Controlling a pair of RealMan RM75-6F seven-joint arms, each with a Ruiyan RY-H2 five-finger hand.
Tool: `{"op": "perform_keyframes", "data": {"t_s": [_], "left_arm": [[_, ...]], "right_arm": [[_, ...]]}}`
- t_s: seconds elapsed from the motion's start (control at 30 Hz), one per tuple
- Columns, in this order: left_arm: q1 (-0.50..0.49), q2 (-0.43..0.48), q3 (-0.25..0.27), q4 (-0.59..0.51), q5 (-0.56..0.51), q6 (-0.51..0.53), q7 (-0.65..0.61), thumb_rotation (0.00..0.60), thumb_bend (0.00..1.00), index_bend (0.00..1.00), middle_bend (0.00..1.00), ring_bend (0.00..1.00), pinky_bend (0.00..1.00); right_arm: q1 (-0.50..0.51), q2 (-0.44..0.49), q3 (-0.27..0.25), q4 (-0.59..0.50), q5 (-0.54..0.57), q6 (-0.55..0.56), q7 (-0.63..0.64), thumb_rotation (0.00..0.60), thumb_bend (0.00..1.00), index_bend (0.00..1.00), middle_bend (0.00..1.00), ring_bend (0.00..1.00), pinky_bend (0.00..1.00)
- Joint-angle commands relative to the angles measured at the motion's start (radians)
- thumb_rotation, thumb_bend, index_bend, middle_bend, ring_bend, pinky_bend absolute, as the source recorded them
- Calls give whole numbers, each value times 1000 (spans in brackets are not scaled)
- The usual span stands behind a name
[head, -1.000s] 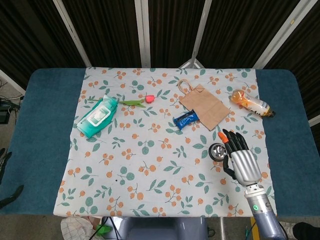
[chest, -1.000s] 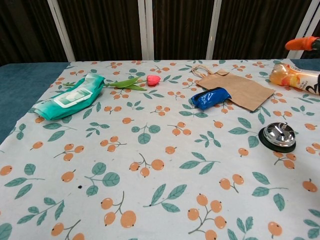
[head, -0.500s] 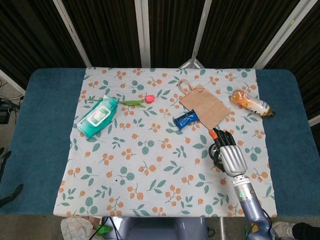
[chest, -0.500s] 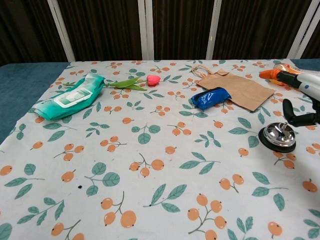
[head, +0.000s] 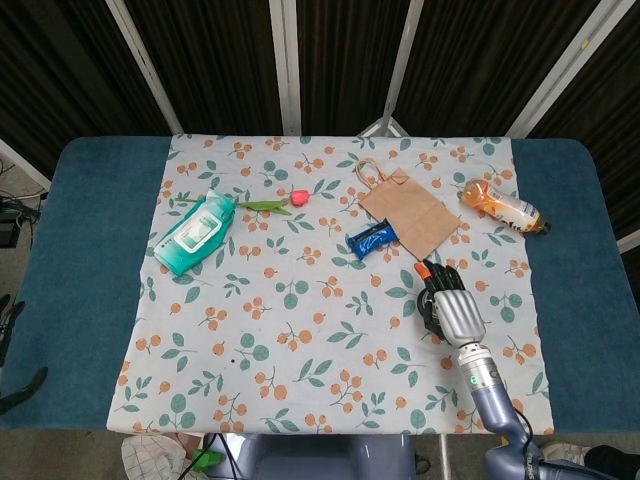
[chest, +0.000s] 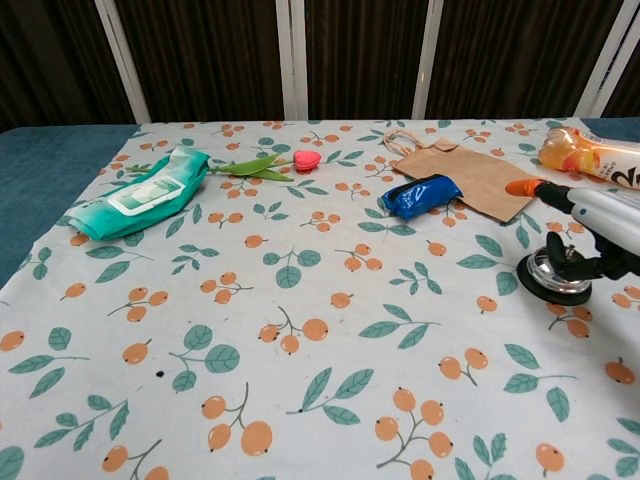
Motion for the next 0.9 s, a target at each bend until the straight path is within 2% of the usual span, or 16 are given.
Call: {"op": "perform_keyframes", "data": {"t_s": [0.03, 0.43, 0.63, 0.77, 0.9], "left_arm": [[-1, -1, -1, 0, -2, -1, 2, 600, 334, 54, 0, 0, 102], [-2, -3, -7, -1, -17, -4, 9, 600, 335, 54, 0, 0, 101], [-5, -4, -7, -2, -18, -9, 16, 600, 335, 54, 0, 0, 102], [-4, -3, -8, -3, -18, -5, 14, 600, 335, 54, 0, 0, 102], [-3, -2, -6, -2, -17, -4, 9, 600, 334, 54, 0, 0, 102]], "right_arm": [[18, -44, -5, 69, 5, -19, 27, 600, 806, 0, 0, 0, 0], [77, -170, -4, 275, 15, -84, 77, 600, 807, 0, 0, 0, 0], [84, -202, -21, 332, 14, -111, 98, 600, 807, 0, 0, 0, 0], [83, -174, -6, 288, -10, -56, 116, 600, 807, 0, 0, 0, 0], [72, -77, 35, 137, -48, 59, 82, 600, 806, 0, 0, 0, 0]]}}
